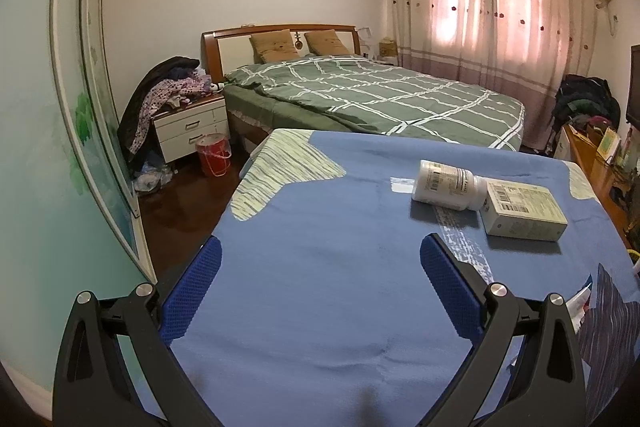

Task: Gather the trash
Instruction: 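Carry the white cloth over the bin and open the right tool, then reach the left tool to the white supplement bottle and grasp it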

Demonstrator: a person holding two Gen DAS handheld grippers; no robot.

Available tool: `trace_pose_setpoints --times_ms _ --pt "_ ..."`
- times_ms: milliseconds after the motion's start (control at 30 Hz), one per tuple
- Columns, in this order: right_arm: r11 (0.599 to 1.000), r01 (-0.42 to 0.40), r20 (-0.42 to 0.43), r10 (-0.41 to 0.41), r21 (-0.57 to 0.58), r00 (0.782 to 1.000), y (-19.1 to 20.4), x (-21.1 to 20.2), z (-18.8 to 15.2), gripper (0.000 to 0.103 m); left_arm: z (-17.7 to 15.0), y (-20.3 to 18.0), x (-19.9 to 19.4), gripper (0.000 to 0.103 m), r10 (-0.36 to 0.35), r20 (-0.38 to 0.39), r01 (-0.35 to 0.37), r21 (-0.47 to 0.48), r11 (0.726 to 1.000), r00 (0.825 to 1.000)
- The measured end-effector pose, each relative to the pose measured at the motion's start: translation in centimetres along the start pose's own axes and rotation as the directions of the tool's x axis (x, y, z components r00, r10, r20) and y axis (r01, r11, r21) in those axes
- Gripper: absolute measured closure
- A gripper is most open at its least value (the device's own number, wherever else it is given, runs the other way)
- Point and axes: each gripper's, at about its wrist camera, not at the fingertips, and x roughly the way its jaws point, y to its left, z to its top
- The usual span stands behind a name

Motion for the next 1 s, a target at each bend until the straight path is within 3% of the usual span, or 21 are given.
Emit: trace_pose_setpoints --times_ms 200,300,367,733,833,1000 --pt "0.984 0.169 -0.011 -0.169 0.060 0.986 -4.4 1.9 -0.4 0.098 -0.1 -0.3 0.0 0.005 -0.016 -0.001 0.016 0.014 1.000 1.000" --pt "0.968 0.239 -0.038 -0.237 0.073 0.971 -6.0 3.0 -1.2 0.093 -0.2 -0.6 0.0 0.005 -0.028 0.001 0.028 0.026 0.999 1.000" --pt "0.969 0.230 -0.057 -0.225 0.093 0.973 -6.6 3.3 -1.9 0.081 -0.3 -0.9 -0.1 0.005 -0.042 0.001 0.042 0.034 0.999 0.999" --pt "0.981 0.191 -0.079 -0.189 0.023 0.979 -3.7 4.4 -6.0 0.075 -1.0 -3.6 0.1 0.005 -0.172 -0.051 0.176 0.087 0.981 0.984" --pt "0.981 0.194 -0.064 -0.192 0.019 0.979 -3.4 4.1 -6.1 0.056 -1.1 -4.7 0.3 0.005 -0.210 -0.089 0.217 0.088 0.972 0.974" --pt "0.983 0.183 -0.053 -0.182 0.005 0.982 -2.9 3.9 -6.1 0.056 -0.2 -7.7 0.4 0.005 -0.278 -0.155 0.297 0.111 0.948 0.948"
